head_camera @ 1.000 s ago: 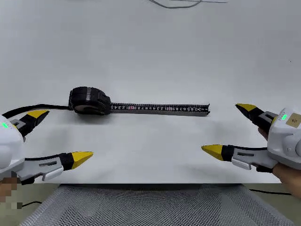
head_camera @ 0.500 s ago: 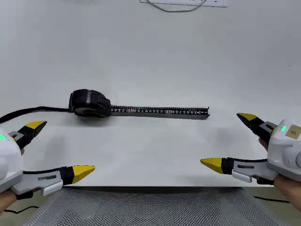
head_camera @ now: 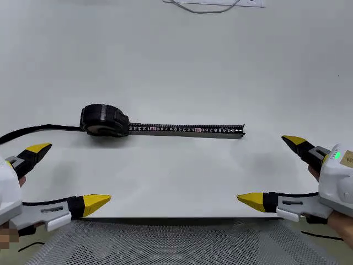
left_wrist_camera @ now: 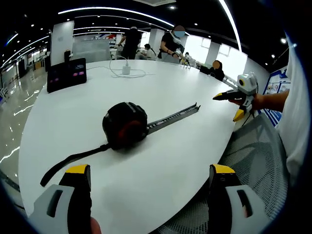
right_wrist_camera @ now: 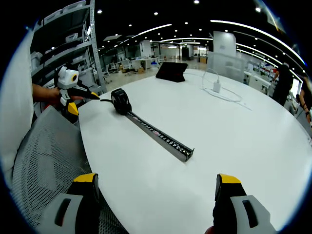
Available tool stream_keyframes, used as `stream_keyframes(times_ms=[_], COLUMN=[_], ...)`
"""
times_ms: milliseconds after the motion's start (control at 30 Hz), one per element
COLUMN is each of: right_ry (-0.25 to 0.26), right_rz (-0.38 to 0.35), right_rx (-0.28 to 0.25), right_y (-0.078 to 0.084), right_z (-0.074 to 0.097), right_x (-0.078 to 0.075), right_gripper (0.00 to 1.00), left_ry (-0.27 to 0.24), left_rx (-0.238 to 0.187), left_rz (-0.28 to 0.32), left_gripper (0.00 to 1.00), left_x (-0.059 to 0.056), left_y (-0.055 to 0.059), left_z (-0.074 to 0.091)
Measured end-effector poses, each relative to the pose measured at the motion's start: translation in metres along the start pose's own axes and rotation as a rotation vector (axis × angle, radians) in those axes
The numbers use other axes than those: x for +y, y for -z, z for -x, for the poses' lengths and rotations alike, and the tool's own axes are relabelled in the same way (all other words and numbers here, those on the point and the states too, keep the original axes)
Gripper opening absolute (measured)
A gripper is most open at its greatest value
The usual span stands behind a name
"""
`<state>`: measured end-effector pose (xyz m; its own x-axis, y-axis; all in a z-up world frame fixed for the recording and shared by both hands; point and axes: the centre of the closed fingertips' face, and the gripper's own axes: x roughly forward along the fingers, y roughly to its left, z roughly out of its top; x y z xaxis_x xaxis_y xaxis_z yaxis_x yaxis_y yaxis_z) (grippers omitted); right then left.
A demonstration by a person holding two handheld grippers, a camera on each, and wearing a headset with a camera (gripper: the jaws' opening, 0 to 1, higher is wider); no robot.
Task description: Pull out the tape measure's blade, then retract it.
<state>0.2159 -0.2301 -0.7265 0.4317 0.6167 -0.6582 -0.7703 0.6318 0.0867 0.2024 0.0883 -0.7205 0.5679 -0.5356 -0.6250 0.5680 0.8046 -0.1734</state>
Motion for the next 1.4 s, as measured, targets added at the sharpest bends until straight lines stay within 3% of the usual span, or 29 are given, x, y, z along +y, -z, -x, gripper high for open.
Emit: stream_keyframes(times_ms=[1100, 1400], right_ry=[0.000, 0.000], right_rz=[-0.007, -0.006], right_rx=[-0.006, -0.010], right_y=[0.000, -0.001], right_z=[-0.001, -0.002], right_x=[0.001, 0.000], right_gripper=[0.99, 0.99], left_ry=[-0.013, -0.010], left_rx=[0.004, 0.003], left_rz=[-0.018, -0.034], left_gripper=[0.98, 0.98], left_x=[0.004, 0.002], left_y=[-0.003, -0.011], left_z=[0.001, -0.006])
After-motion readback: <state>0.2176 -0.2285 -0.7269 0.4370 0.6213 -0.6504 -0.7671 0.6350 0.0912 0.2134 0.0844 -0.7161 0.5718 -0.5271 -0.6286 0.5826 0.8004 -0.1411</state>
